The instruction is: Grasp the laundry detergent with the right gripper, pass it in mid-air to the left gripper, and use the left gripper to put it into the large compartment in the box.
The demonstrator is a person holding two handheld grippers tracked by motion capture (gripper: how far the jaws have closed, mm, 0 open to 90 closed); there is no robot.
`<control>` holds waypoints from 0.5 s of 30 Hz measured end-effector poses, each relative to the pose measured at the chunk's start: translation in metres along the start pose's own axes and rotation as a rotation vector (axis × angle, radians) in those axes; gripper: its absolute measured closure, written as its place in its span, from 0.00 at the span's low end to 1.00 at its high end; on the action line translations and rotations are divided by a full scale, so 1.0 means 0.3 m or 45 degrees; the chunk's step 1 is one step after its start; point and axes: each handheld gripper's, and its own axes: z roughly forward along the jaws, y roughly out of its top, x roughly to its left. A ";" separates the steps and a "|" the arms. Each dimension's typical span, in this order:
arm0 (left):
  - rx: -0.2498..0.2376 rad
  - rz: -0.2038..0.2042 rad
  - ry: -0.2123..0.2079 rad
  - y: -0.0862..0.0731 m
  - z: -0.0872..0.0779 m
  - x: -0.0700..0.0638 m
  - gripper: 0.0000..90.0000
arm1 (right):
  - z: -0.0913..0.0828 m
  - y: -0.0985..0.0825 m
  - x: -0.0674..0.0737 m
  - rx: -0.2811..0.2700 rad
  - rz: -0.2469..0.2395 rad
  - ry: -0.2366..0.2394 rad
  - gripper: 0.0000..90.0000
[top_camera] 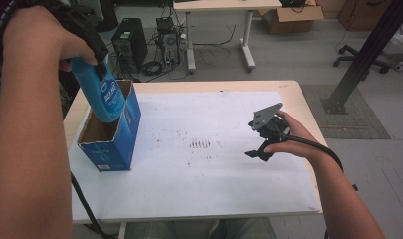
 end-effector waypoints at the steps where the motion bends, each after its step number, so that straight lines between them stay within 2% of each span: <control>1: 0.001 -0.016 0.000 0.000 0.002 0.008 0.43 | 0.000 -0.001 0.000 0.002 0.003 0.000 0.02; 9: 0.003 -0.115 0.010 0.001 0.027 0.070 0.43 | -0.004 -0.008 -0.004 0.009 0.006 -0.002 0.02; 15: 0.005 -0.162 -0.002 0.006 0.065 0.107 0.43 | -0.007 -0.009 -0.003 0.012 0.010 -0.003 0.02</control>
